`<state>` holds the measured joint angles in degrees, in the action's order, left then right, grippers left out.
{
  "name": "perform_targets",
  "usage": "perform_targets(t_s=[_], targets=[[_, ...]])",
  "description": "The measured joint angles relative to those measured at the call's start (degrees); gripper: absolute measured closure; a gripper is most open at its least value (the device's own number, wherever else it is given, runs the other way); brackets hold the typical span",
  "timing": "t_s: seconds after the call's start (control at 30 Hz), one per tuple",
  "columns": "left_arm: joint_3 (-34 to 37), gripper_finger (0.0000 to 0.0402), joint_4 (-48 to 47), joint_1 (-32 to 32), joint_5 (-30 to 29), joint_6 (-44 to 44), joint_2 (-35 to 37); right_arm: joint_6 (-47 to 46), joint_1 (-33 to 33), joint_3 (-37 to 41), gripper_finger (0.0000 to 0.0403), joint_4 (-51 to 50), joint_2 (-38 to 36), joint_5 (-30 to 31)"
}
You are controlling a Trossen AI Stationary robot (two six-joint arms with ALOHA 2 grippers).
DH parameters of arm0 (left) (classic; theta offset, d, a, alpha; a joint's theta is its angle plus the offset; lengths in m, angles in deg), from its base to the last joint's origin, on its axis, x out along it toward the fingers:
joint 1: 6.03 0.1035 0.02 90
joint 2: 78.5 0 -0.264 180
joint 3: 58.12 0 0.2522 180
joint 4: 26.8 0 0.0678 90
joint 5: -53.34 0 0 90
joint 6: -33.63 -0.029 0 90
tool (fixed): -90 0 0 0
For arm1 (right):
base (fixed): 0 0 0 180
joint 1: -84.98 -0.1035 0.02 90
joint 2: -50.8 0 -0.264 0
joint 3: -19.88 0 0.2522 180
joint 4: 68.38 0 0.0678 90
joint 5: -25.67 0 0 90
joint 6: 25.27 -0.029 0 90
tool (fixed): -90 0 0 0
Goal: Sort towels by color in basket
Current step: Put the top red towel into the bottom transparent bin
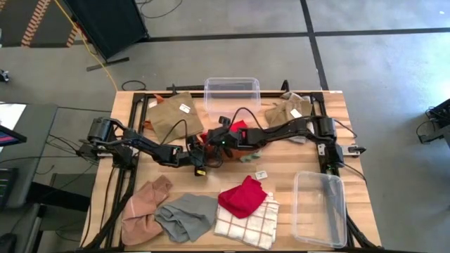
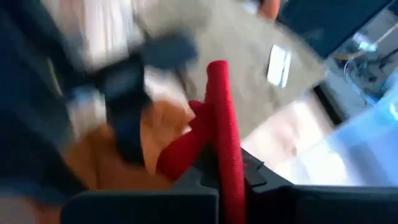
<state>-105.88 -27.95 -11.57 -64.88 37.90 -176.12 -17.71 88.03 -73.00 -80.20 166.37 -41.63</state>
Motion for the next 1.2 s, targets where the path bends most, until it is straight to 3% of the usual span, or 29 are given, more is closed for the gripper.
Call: perform_targets(t_s=[0.4,0.57,0.9,1.2], targets=[[0.20,0.0209,3.60,0.00,0.41,0.67,0.82,1.49,-0.60,0.09,0.0376,-13.01,-11.70,5.98],[0.38,0.0209,5.84,-0.85,1.46,-0.28,6.06,0.84,-1.63,0.09,0.0375,-16.54,-15.93,8.55],[0.14,0.0209,6.14,-3.70,0.18,-4.38,19.82,1.78,-4.10,0.09,0.0375,-17.56,-25.01,10.79],[0.11,0.0209,2.55,-4.22,3.44,-2.05,18.72,1.94,-6.26,0.09,0.0375,-16.79,-29.22,11.99]])
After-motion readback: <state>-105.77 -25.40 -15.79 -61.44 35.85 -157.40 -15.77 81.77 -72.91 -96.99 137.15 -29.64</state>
